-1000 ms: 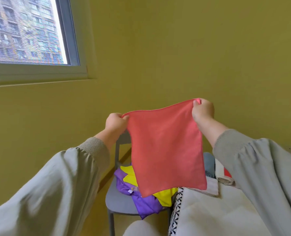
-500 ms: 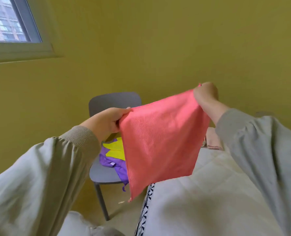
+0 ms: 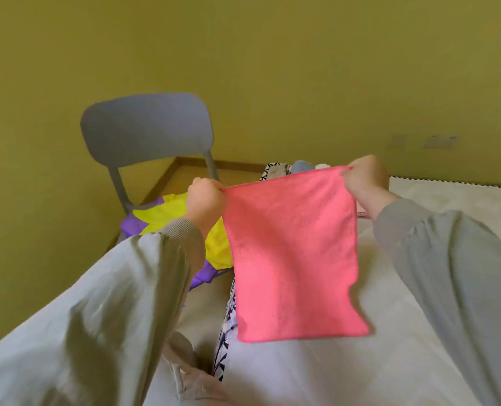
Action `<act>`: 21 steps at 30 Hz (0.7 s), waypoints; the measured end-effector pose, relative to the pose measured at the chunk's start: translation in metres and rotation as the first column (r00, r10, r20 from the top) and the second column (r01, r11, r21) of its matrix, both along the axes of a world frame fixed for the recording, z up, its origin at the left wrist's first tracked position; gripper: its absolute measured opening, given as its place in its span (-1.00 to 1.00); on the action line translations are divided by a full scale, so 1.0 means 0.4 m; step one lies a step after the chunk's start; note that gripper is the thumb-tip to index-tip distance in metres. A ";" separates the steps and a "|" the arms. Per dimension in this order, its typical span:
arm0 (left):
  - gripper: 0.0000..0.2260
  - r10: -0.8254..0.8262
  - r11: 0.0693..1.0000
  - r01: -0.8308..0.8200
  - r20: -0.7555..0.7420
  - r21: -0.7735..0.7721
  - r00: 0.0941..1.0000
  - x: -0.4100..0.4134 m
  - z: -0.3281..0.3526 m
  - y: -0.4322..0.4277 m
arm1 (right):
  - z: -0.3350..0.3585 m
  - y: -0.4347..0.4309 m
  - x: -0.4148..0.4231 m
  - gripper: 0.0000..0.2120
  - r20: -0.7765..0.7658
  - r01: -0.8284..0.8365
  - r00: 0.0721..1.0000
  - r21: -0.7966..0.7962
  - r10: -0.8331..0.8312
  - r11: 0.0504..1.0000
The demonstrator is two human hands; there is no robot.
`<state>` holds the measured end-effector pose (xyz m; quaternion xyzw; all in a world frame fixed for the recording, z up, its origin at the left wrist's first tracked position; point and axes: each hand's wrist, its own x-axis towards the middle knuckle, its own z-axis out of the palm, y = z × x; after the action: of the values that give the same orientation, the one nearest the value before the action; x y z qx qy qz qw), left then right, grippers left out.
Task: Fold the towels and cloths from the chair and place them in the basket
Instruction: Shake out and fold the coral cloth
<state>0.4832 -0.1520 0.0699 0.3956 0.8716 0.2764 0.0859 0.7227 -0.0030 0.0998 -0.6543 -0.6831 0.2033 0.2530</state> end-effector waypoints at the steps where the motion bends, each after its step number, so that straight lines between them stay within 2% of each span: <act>1: -0.80 0.029 0.999 -0.029 0.005 -0.023 1.000 -0.009 -0.022 0.018 | -0.017 0.016 0.000 -0.79 -0.005 0.015 1.000 -0.018 -0.015 1.000; 4: -0.78 0.083 0.990 -0.072 0.086 -0.125 0.993 -0.028 -0.079 0.066 | -0.080 0.058 -0.002 -0.87 -0.021 0.067 0.997 -0.078 -0.069 0.995; 7: -0.80 0.091 0.986 -0.047 0.284 -0.159 0.955 -0.036 -0.136 0.105 | -0.147 0.082 -0.012 -0.82 -0.147 0.039 0.986 -0.245 -0.077 0.969; 8: -0.80 0.113 0.989 -0.065 0.409 -0.130 0.905 -0.036 -0.157 0.116 | -0.169 0.084 -0.015 -0.79 -0.211 0.014 0.974 -0.309 -0.083 0.951; 10: -0.80 0.133 0.987 -0.163 0.667 -0.018 0.733 -0.026 -0.187 0.138 | -0.215 0.095 -0.013 -0.80 -0.303 -0.035 0.949 -0.370 -0.085 0.928; 11: -0.80 0.114 0.979 -0.199 0.724 0.033 0.681 -0.019 -0.192 0.146 | -0.236 0.112 -0.011 -0.78 -0.321 -0.047 0.944 -0.357 -0.075 0.933; 13: -0.82 0.063 0.971 -0.215 0.752 0.106 0.656 -0.019 -0.191 0.166 | -0.241 0.128 -0.012 -0.73 -0.356 -0.063 0.933 -0.308 -0.054 0.949; 15: -0.84 0.019 0.961 -0.221 0.760 0.165 0.650 -0.030 -0.173 0.190 | -0.197 0.116 -0.022 -0.80 -0.458 -0.100 0.888 -0.301 -0.052 0.948; 17: -0.88 -0.018 0.945 -0.255 0.810 0.205 0.586 -0.046 -0.157 0.203 | -0.171 0.127 -0.028 -0.86 -0.568 -0.113 0.818 -0.312 -0.090 0.943; 19: -0.92 -0.053 0.928 -0.295 0.864 0.228 0.501 -0.046 -0.151 0.191 | -0.165 0.134 -0.027 -0.81 -0.644 -0.099 0.752 -0.324 -0.143 0.941; 21: -0.91 -0.043 0.916 -0.337 0.888 0.218 0.459 -0.029 -0.168 0.163 | -0.185 0.127 -0.017 -0.77 -0.668 -0.061 0.719 -0.335 -0.191 0.940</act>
<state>0.4716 -0.0867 0.0026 0.1271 0.6664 0.6022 0.4208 0.7160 0.0480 0.0256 -0.5877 -0.4706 0.5359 0.3819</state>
